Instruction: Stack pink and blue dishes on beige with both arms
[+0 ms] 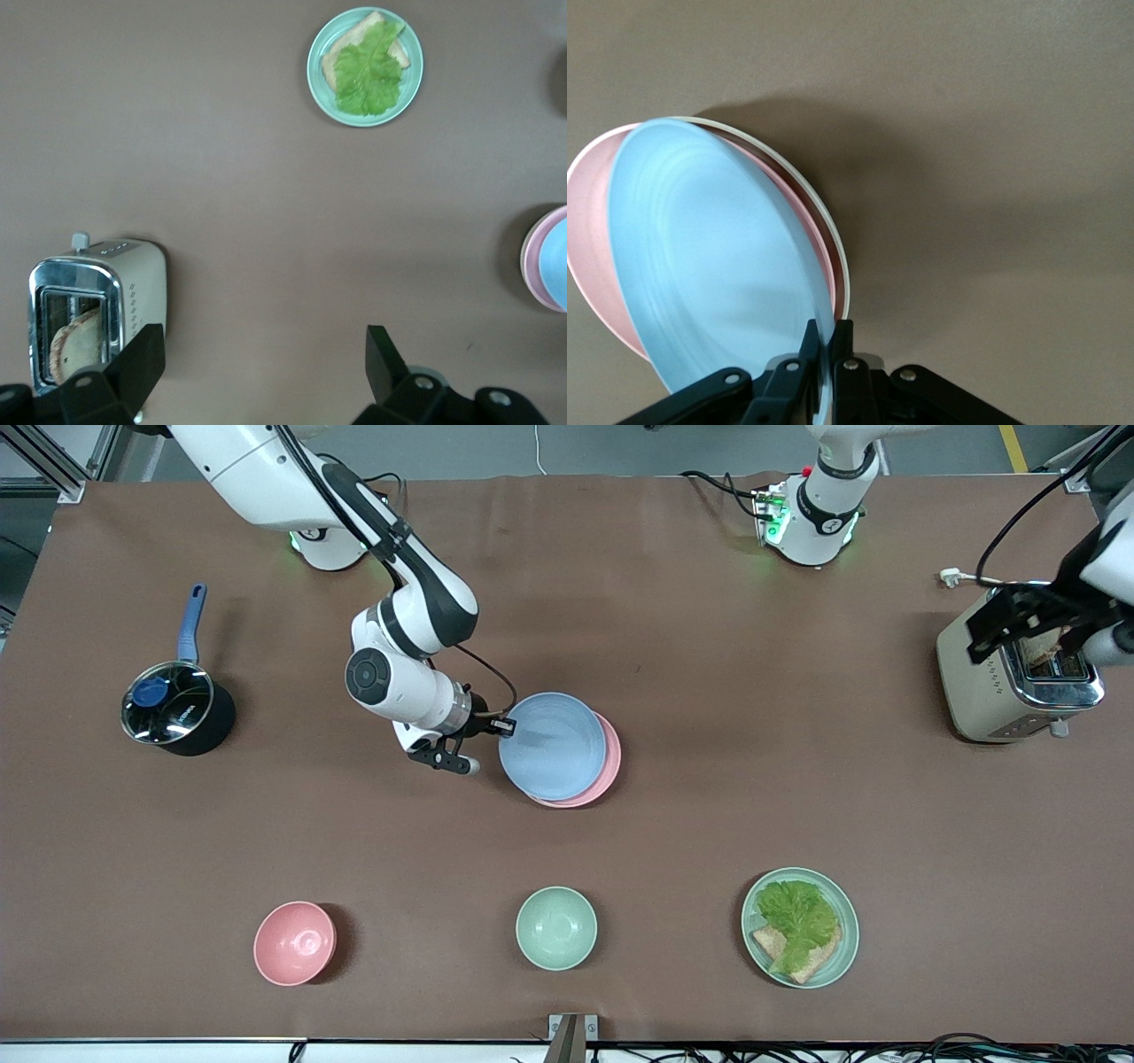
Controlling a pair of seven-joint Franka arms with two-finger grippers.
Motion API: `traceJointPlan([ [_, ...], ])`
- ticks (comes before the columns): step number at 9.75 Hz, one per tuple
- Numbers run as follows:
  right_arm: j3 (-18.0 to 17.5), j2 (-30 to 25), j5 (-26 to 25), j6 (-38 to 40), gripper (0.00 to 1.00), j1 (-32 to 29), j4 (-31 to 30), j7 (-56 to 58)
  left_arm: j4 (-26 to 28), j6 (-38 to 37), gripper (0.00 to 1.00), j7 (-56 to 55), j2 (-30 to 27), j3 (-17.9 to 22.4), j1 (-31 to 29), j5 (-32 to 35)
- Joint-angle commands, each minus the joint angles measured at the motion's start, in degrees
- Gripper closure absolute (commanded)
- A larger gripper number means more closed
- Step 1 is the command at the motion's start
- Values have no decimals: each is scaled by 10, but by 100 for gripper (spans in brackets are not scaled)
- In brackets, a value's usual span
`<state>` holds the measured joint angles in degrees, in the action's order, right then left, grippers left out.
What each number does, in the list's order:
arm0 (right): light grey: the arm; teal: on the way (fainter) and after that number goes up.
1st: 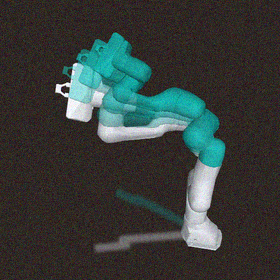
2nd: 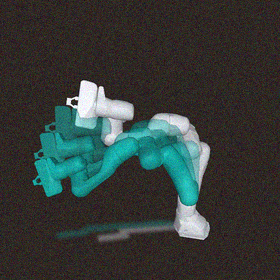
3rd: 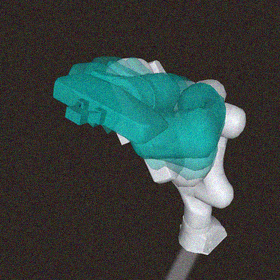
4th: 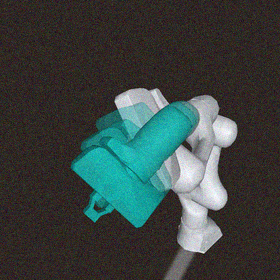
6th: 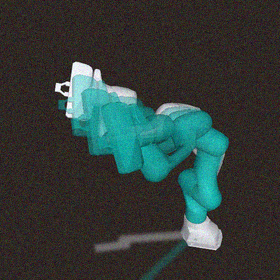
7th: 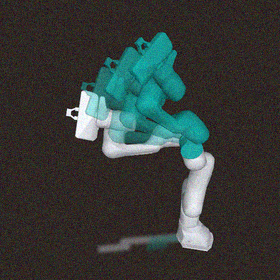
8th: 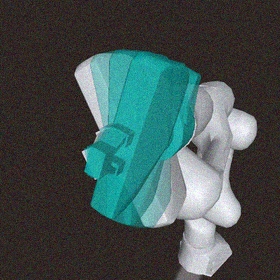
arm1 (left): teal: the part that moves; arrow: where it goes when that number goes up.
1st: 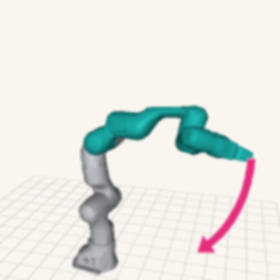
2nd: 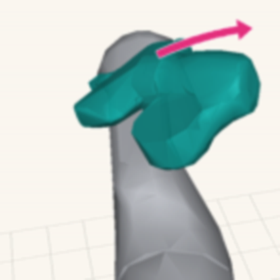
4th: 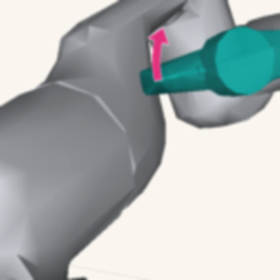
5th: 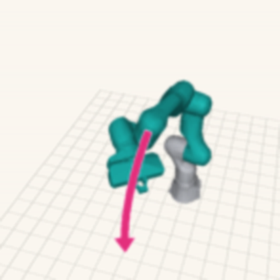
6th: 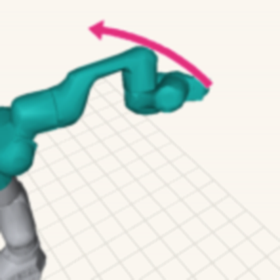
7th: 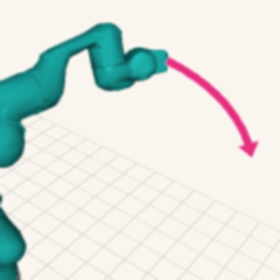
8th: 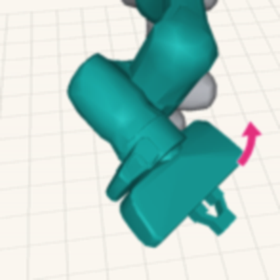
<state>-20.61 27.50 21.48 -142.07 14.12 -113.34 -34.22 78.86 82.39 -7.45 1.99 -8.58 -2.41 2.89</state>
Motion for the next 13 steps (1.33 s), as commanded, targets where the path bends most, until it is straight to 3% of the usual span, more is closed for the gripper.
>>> traceJointPlan([
  [1, -5, -5, -6, -10, 56, -6, -7, -7, 71, 0, 0, 32, -43, 36, 9, -22],
  [3, -4, -15, -6, -3, 17, -10, 3, -5, 68, -1, 0, 28, -44, 34, 8, -20],
  [4, -3, -44, -9, 6, 3, -14, -2, -4, 67, -1, 0, 32, -41, 33, 9, -18],
  [5, -1, -85, -40, 72, 0, -35, -3, -5, 66, 0, 0, 32, -39, 33, 11, -17],
  [7, -1, -187, -160, 268, 0, -94, 25, -10, 64, -1, 0, 38, -37, 32, 11, -17],
  [8, 3, -238, -174, 318, 0, -128, 40, -5, 64, -2, 0, 39, -38, 32, 11, -18],
  [10, 105, -298, -190, 367, 0, -123, 76, 19, 65, -10, 0, 38, -44, 30, 11, -21],
  [11, 153, -310, -193, 408, 0, -123, 102, 97, 68, -10, 0, 35, -44, 29, 12, -22],
  [12, 201, -319, -193, 464, 0, -124, 140, 171, 72, -10, 0, 26, -45, 21, 12, -23],
  [13, 237, -315, -192, 532, 0, -126, 219, 220, 73, -10, 0, 23, -45, 11, 10, -24],
])
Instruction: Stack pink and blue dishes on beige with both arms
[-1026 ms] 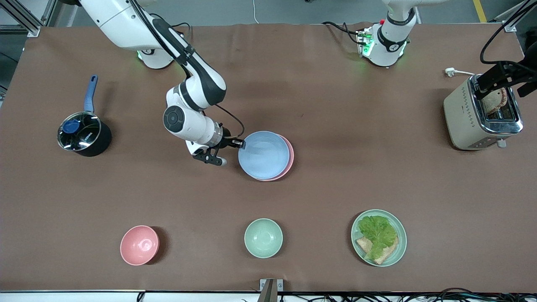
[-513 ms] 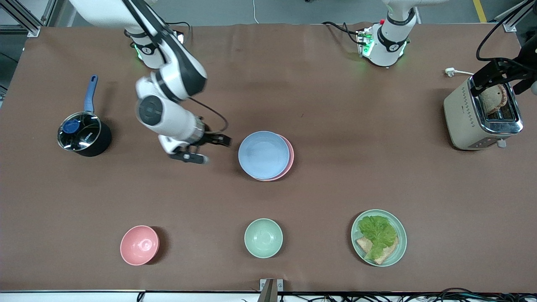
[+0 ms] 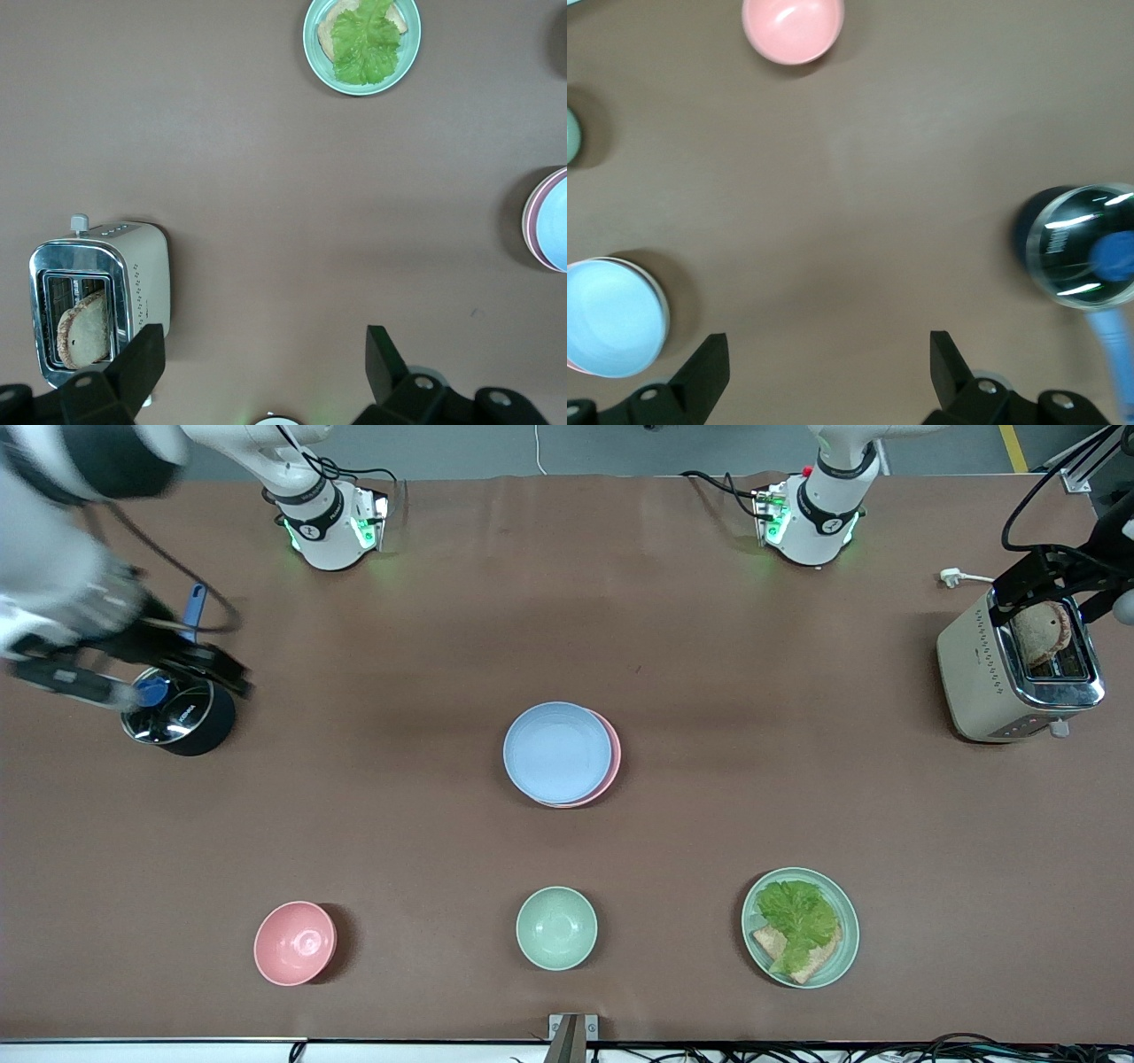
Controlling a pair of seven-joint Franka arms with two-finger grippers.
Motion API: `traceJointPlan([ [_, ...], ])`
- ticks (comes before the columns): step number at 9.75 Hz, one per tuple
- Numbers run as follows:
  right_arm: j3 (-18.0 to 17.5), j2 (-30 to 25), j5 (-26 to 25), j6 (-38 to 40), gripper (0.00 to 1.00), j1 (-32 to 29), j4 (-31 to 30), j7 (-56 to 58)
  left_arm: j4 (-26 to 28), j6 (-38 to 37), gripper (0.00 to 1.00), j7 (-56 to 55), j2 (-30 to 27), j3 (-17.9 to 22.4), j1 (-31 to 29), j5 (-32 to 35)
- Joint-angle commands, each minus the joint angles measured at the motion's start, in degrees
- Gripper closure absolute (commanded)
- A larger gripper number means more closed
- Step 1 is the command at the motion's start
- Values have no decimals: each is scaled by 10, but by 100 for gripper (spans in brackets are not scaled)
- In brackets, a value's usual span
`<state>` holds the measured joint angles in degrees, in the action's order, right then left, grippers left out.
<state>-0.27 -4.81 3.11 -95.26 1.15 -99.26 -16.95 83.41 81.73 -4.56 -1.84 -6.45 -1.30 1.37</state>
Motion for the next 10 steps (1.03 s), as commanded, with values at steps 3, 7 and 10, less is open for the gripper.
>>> traceJointPlan([
  [3, 49, 36, -2, 140, 0, -28, 176, 107, 17, -3, 0, -5, 1, -10, 0, -3],
  [7, 45, 44, -9, 141, 0, -27, 176, 107, 4, -4, 0, 4, 2, -10, -3, -3],
  [10, 43, 49, -30, 141, 0, -27, 176, 108, 4, -4, 0, 5, 0, -7, -5, -8],
])
